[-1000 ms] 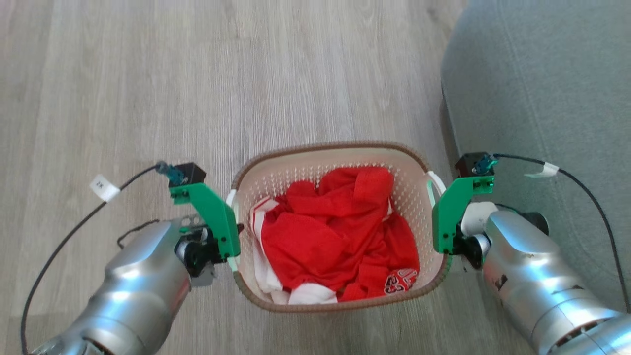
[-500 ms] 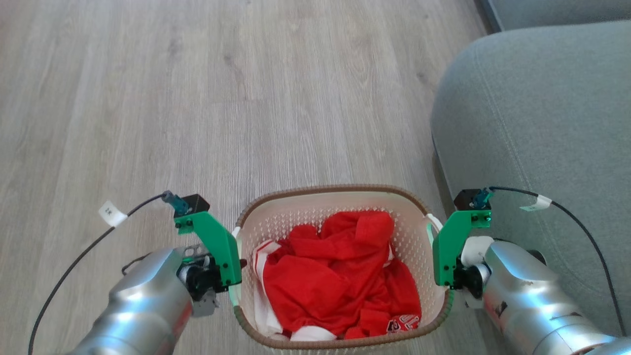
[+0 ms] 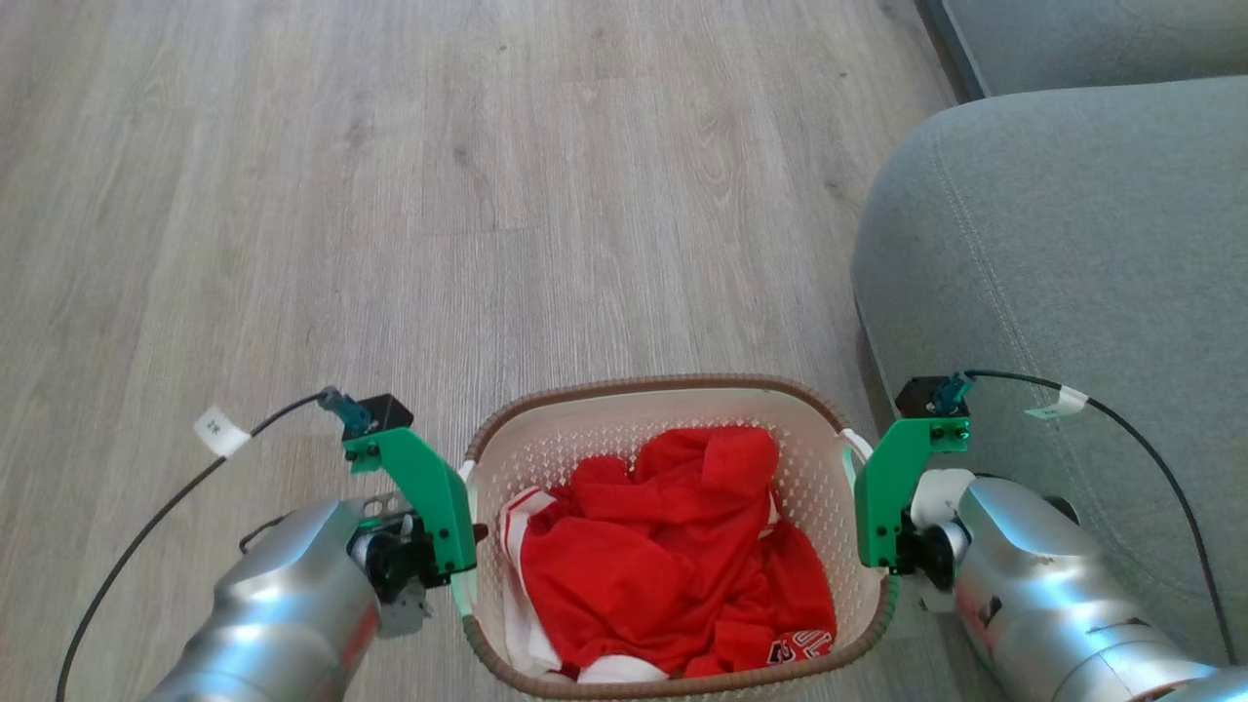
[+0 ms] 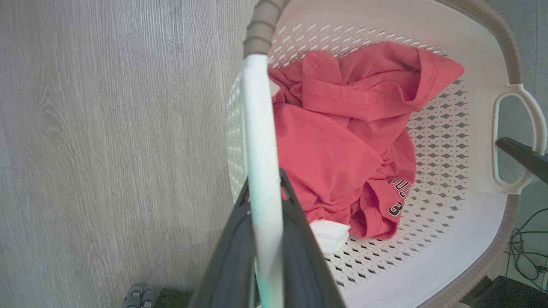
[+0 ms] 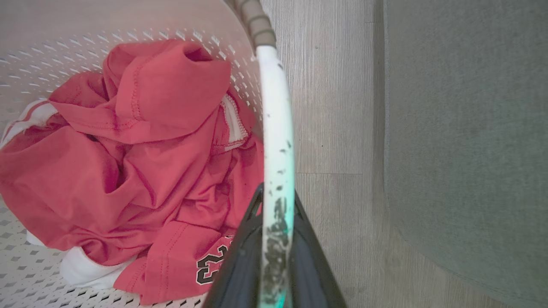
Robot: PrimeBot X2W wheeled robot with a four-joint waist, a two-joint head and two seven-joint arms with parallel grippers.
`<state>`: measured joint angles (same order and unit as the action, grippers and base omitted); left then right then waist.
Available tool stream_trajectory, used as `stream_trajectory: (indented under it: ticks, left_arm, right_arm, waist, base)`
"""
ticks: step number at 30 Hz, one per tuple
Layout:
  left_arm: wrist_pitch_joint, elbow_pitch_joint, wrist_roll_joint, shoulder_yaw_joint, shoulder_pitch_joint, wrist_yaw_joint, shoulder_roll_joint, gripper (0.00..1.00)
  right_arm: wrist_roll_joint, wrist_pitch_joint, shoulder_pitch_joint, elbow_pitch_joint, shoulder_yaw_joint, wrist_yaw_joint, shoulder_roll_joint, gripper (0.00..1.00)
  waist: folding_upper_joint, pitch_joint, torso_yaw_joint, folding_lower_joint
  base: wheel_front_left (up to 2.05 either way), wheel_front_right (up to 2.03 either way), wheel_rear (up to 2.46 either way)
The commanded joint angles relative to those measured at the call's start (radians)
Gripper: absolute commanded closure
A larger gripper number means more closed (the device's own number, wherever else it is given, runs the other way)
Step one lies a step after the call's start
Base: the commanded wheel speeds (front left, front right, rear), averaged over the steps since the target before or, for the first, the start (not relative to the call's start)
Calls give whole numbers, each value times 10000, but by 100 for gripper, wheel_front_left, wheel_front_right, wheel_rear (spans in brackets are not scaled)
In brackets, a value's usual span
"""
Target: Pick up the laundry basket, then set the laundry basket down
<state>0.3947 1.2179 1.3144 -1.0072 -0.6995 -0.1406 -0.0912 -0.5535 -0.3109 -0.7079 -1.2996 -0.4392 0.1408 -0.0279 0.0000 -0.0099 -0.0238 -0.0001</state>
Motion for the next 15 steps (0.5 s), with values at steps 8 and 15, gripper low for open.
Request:
stream_trajectory:
  ticks: [8,15]
  left_arm:
    - [-171,217,64,137,-474,100,-574,100]
    - [-191,201,98,87,-470,100,-572,100]
  right_arm:
    - [208,74,-292,89,2,-101,-223,100]
    - [314,78,-283,89,104,-101,-223,100]
  waist:
    - [0,13,-13,1]
    - [0,43,-52,1]
  base:
    - [0,0,0]
    - [0,0,0]
